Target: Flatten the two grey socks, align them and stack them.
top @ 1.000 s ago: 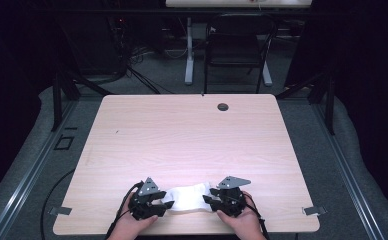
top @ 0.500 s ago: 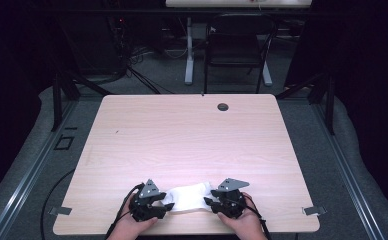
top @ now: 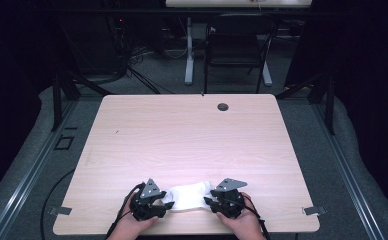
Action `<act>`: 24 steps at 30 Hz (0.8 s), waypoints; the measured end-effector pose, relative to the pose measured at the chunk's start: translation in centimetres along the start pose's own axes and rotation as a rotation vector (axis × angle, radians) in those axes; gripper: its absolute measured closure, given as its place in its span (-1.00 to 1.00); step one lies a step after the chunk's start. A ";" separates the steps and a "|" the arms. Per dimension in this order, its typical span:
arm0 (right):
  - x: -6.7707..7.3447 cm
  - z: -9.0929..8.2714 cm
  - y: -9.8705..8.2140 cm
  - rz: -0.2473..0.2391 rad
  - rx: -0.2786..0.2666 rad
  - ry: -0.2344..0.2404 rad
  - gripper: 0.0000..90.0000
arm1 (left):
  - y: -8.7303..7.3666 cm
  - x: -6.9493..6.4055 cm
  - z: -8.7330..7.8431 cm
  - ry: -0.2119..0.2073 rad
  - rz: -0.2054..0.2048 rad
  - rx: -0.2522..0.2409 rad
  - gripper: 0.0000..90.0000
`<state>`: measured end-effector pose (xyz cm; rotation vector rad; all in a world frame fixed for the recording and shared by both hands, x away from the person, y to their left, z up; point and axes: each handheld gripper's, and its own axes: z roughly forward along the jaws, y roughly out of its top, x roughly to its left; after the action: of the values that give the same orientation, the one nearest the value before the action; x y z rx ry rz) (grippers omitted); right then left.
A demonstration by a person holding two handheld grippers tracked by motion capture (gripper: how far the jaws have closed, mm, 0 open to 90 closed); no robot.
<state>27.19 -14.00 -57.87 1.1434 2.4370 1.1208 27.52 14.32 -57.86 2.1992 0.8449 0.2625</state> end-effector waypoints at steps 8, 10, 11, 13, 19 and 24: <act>-0.3 0.6 0.4 0.007 -0.017 -0.008 0.39 | 0.3 1.1 0.3 -0.002 -0.048 -0.017 0.13; -0.4 0.6 0.5 0.004 -0.017 -0.005 0.38 | 0.3 1.2 0.3 -0.001 -0.059 -0.019 0.13; -0.3 0.6 0.5 0.016 -0.023 -0.004 0.38 | 0.3 1.2 0.2 0.001 -0.055 -0.017 0.13; -0.4 0.5 0.6 0.021 -0.029 0.001 0.36 | 0.4 1.2 0.1 0.003 -0.058 -0.018 0.12; -0.6 -0.1 0.7 0.038 -0.058 0.009 0.34 | 0.5 1.7 -0.7 0.012 -0.082 -0.047 0.07; -0.9 -0.9 0.7 0.042 -0.093 0.008 0.31 | 0.4 2.7 -1.8 0.026 -0.122 -0.083 0.05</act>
<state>27.78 -14.89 -56.86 1.1687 2.3495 1.2398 28.99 16.86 -56.49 2.0634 0.9614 0.2620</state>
